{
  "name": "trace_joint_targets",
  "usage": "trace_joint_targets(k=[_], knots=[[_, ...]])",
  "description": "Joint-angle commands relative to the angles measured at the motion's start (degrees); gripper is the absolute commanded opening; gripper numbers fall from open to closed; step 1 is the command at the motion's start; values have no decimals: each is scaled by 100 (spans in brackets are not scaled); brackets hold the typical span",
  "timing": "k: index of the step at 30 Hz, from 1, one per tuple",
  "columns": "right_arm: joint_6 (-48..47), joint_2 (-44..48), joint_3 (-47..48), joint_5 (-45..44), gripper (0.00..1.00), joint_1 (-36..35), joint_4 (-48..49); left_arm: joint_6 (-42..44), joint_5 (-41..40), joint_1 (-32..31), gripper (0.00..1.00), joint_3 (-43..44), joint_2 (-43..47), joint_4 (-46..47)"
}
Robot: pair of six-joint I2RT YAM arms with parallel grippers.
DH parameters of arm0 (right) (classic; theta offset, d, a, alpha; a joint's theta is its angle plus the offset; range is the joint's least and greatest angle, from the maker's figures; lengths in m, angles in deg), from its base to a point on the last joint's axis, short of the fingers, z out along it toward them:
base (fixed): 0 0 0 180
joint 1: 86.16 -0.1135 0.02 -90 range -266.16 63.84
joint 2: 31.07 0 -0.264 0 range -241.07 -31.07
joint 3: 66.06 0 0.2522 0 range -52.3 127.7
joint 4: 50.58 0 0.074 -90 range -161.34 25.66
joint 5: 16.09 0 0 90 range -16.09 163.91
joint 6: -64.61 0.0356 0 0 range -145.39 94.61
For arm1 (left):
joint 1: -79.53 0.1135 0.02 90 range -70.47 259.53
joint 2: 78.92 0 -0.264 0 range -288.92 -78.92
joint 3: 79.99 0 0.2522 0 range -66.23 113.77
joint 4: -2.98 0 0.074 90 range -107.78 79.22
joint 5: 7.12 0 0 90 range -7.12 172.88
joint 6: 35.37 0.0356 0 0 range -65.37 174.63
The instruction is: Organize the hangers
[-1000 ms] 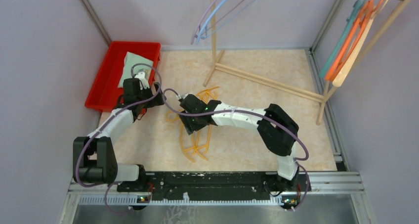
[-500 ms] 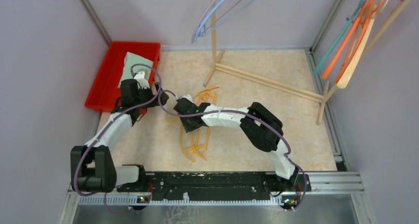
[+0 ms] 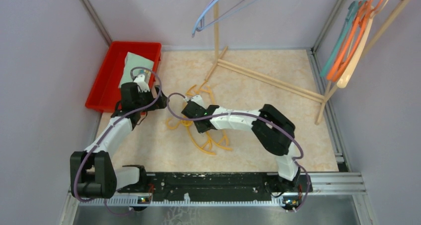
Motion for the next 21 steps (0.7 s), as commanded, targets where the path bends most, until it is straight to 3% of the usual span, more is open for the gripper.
trace_joint_targets(k=[1,6,12,16,21], knots=[[-275,1844,-163,-211,0,-10,-382,-38,26,20,100,49,86,12],[78,3389,-585,-26,0,-6,-946,64,-56,18,100,151,35,-13],[589,4570,-357,-831,0,128,-1454,183,-12,21,100,375,-107,-140],[612,4780,267,-1211,0,611,-1039,210,46,22,100,408,-85,-111],[201,4220,1257,-1218,0,1387,-440,247,225,20,100,479,-158,-131]])
